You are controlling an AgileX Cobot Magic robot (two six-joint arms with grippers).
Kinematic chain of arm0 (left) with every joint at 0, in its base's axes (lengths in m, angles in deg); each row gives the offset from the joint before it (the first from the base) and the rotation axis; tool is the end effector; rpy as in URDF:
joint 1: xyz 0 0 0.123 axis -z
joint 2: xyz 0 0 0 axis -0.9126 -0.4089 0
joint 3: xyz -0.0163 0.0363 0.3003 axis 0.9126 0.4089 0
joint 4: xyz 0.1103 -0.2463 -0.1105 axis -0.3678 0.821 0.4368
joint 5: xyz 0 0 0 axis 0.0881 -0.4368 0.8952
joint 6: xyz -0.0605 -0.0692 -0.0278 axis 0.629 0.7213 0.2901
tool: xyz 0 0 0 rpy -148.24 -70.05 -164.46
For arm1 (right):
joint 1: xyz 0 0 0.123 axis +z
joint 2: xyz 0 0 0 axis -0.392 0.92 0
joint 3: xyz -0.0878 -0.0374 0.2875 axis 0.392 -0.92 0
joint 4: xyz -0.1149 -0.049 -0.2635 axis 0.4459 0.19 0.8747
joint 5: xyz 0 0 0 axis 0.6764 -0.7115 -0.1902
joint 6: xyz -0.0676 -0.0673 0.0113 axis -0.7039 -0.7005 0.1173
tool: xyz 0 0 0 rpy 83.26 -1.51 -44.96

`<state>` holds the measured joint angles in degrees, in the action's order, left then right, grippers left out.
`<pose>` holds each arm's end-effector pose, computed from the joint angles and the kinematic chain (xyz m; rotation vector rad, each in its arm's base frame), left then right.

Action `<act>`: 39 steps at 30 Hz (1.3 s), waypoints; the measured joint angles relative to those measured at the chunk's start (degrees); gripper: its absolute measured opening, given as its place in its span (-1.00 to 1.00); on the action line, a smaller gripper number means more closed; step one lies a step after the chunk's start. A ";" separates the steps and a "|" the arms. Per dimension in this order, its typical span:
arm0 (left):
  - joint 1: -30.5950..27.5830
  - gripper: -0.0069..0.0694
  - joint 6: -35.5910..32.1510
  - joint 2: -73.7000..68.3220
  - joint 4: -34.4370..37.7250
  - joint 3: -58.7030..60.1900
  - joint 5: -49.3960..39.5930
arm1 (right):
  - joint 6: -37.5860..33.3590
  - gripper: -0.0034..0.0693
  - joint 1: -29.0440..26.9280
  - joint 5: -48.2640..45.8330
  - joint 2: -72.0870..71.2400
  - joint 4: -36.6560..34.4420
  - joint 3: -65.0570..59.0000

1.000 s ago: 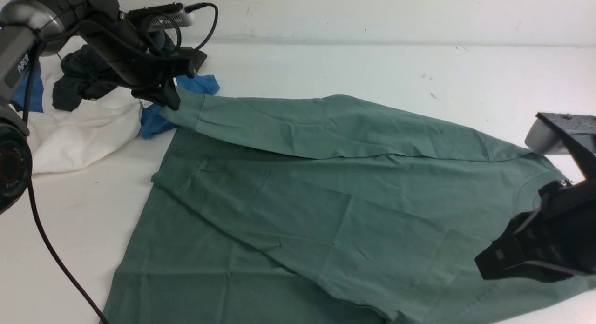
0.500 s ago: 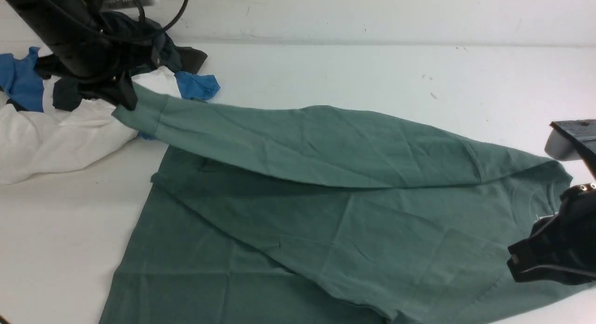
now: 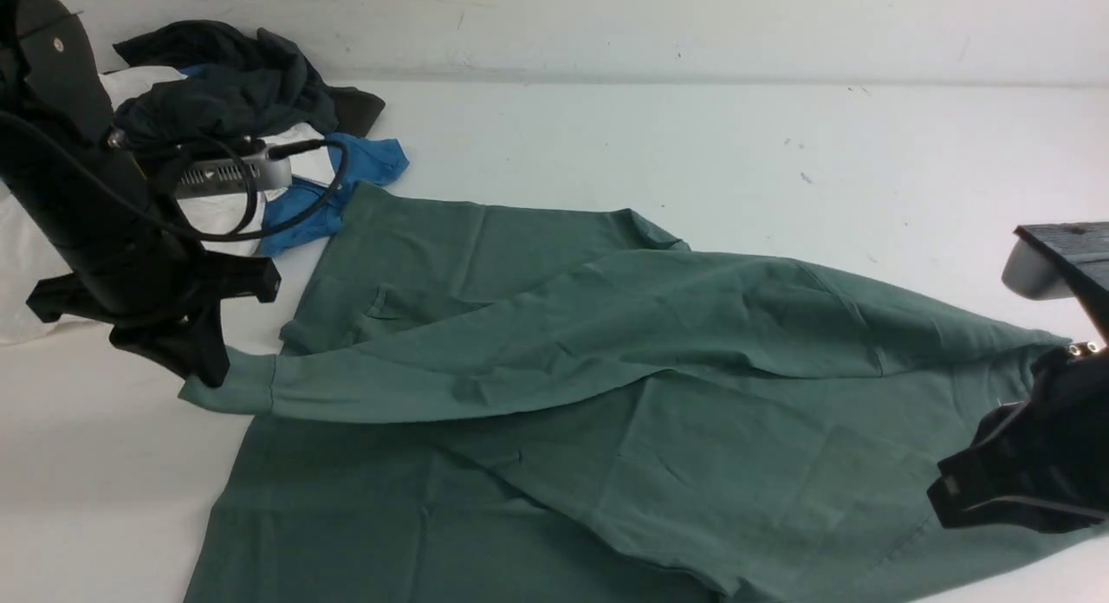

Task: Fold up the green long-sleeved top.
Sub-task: Use the left arm to drag and drop the cuff onto the cuff closest to the left arm, then use both arms simultaneously to clamp the lower edge of the clothing fabric

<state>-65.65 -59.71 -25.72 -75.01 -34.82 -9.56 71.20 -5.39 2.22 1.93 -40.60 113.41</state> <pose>0.3833 -0.0162 0.2496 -0.0399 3.0817 -0.2387 0.2114 0.0954 0.3050 -0.4836 2.8378 0.4663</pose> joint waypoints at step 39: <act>15.15 -0.83 1.61 7.68 -3.38 27.90 11.86 | -0.73 -0.94 -14.87 5.52 36.33 3.95 24.95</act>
<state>-50.50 -58.10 -18.04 -78.38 -6.92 2.30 70.47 -20.26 7.74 38.26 -36.65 138.37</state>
